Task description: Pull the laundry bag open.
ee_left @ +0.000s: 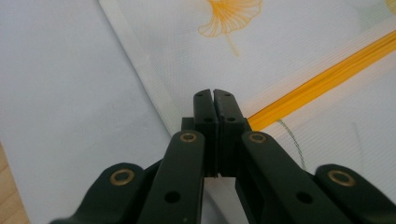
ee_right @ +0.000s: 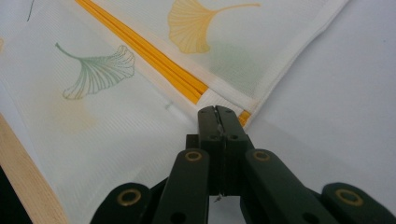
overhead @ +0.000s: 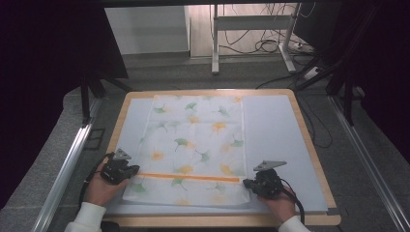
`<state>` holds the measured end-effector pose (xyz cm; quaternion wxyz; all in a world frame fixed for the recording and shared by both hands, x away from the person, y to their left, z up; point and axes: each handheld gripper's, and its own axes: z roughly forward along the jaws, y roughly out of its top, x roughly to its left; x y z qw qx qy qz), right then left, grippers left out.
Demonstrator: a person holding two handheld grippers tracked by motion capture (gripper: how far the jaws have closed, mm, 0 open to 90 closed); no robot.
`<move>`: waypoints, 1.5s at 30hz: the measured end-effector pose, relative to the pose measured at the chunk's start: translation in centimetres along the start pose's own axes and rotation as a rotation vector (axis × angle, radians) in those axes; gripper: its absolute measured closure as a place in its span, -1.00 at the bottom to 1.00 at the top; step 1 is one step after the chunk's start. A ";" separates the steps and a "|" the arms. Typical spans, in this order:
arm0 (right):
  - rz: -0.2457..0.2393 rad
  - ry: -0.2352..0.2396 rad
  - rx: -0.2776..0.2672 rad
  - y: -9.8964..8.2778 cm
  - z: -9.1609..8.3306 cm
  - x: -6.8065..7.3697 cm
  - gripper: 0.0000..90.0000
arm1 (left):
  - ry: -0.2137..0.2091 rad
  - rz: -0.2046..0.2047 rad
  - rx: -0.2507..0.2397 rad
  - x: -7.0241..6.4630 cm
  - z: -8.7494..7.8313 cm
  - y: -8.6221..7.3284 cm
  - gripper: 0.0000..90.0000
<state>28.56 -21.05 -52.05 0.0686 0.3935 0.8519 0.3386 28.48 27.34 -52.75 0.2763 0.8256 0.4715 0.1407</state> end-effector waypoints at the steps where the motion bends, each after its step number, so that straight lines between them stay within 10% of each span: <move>1: -0.001 -0.007 0.004 0.0 0.0 0.1 0.98 | -0.002 -0.002 -0.001 0.0 0.0 0.0 0.98; 10: -0.026 0.001 -0.031 0.1 -0.2 0.4 0.95 | 0.027 -0.022 -0.081 -0.3 -0.8 -0.1 0.68; 20: -0.033 -0.017 -0.204 -0.2 -3.5 -0.7 0.27 | 0.012 -0.115 -0.277 -0.2 -2.7 -0.6 -0.06; 31: 0.074 -0.123 -0.260 -1.9 -5.6 -5.9 -0.06 | 0.045 -0.156 -0.288 1.1 -2.5 -2.4 -0.32; 45: 0.071 -0.144 -0.240 -2.1 -5.5 -6.2 -0.15 | 0.067 -0.139 -0.279 0.9 -2.2 -2.2 -0.36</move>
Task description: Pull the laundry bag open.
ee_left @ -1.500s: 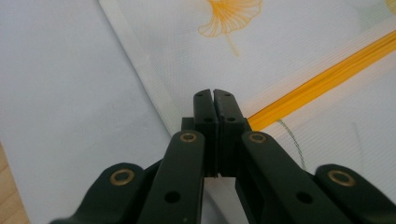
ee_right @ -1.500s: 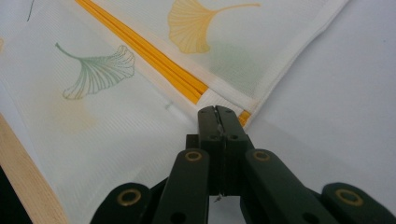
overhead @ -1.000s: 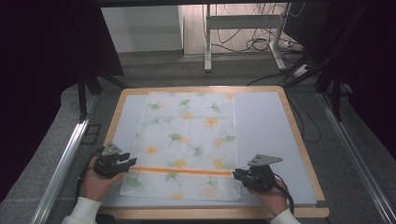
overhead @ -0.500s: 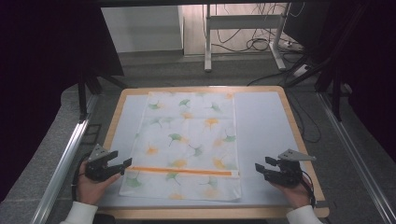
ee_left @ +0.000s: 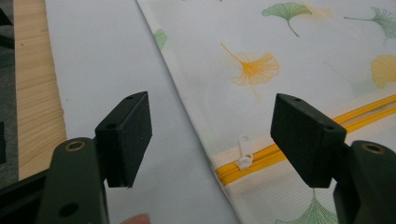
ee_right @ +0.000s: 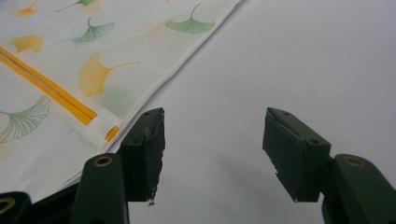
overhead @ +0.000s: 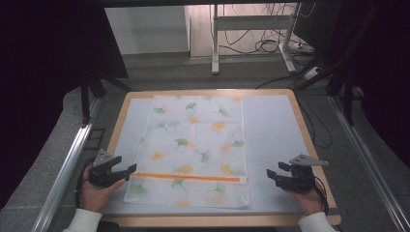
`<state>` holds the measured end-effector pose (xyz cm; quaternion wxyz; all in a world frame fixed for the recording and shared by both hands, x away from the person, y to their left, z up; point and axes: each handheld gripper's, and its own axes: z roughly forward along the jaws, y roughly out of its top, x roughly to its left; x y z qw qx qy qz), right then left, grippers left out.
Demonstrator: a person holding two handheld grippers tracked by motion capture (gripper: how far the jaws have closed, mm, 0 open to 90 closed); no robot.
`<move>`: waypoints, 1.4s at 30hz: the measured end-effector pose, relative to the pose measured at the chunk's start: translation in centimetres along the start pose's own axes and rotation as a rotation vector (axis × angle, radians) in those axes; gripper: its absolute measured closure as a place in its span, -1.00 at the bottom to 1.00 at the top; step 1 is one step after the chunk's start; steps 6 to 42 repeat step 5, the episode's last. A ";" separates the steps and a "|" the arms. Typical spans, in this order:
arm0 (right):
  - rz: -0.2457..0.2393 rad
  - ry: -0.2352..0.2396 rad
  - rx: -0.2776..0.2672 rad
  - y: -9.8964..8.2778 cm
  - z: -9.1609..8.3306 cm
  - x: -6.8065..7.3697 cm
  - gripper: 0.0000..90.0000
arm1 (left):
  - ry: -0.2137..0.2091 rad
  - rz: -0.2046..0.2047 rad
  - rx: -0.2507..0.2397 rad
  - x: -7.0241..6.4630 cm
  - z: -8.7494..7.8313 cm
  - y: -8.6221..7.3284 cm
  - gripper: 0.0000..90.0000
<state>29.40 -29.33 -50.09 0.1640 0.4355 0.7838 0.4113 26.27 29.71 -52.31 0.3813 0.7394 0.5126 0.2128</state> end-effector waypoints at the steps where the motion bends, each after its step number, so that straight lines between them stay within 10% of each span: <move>1: 0.001 0.000 -0.001 0.0 0.0 0.0 -0.16 | 0.001 0.001 0.002 0.0 0.0 0.0 -0.36; 42: 0.000 -0.010 -0.003 0.0 0.0 0.0 -0.22 | 0.000 0.003 0.006 0.0 0.1 0.0 -0.37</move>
